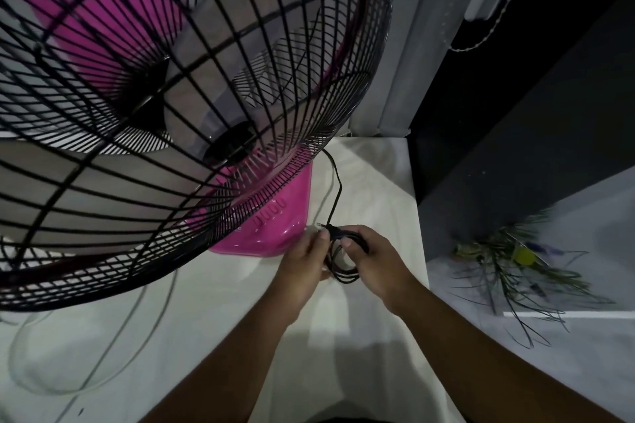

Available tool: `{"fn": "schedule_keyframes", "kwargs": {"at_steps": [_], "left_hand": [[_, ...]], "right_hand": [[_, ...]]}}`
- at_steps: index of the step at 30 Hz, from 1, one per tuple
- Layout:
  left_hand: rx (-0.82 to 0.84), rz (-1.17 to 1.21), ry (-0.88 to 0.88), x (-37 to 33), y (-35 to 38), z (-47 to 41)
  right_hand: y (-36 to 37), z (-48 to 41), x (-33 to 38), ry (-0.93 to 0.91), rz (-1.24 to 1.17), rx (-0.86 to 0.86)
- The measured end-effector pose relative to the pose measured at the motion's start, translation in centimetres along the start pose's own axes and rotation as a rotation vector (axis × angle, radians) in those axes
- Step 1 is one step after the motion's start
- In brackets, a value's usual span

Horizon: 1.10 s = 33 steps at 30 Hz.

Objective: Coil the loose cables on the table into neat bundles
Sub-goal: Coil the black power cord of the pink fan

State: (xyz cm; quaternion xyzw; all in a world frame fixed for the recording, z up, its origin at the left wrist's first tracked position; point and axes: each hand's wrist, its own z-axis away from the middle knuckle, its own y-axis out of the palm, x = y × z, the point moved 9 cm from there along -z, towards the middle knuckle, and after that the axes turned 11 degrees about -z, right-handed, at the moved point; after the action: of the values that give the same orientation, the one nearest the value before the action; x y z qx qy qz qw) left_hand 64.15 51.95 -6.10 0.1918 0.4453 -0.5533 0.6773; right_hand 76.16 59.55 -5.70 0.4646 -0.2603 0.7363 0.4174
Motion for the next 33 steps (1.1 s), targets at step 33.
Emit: {"fn": "schedule_keyframes", "kwargs": {"at_steps": [33], "left_hand": [[-0.015, 0.433, -0.1, -0.3, 0.2, -1.6]], "right_hand": [[-1.0, -1.7, -1.2, 0.127, -0.419, -0.074]]}}
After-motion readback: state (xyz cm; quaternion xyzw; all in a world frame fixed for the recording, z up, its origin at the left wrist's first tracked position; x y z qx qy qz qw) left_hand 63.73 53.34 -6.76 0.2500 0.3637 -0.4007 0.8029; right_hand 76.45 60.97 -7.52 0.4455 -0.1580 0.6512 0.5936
